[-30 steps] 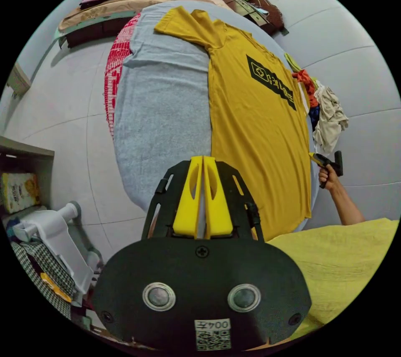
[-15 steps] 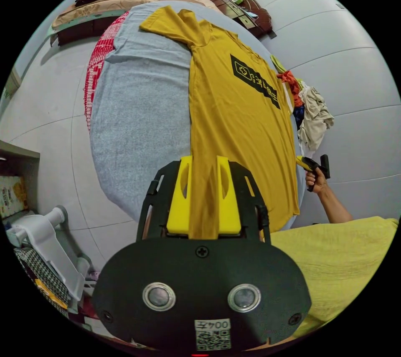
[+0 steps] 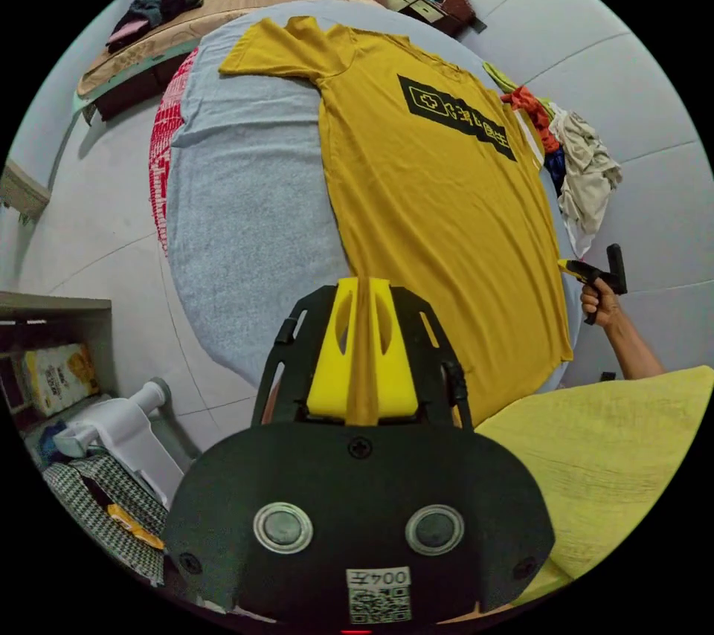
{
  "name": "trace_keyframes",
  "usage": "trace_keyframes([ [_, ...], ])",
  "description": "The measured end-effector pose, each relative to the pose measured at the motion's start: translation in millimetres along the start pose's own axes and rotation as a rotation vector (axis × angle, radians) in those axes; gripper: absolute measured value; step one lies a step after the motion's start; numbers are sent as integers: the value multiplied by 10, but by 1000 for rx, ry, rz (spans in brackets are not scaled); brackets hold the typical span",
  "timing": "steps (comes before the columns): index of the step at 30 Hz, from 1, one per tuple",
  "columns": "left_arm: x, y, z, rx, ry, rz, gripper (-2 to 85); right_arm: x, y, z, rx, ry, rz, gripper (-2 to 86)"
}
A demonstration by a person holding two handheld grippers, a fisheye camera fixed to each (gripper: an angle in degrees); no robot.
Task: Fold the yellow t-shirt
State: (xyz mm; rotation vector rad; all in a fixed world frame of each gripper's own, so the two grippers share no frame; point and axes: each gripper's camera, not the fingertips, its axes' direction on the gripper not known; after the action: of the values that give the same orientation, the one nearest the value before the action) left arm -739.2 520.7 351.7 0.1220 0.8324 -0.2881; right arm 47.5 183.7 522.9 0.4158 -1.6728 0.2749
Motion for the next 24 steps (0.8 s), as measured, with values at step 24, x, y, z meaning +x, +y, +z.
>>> trace_keyframes([
  [24,-590,1231,-40,6,311,-110,78,-11,1019,-384,-108,-143,57,71],
])
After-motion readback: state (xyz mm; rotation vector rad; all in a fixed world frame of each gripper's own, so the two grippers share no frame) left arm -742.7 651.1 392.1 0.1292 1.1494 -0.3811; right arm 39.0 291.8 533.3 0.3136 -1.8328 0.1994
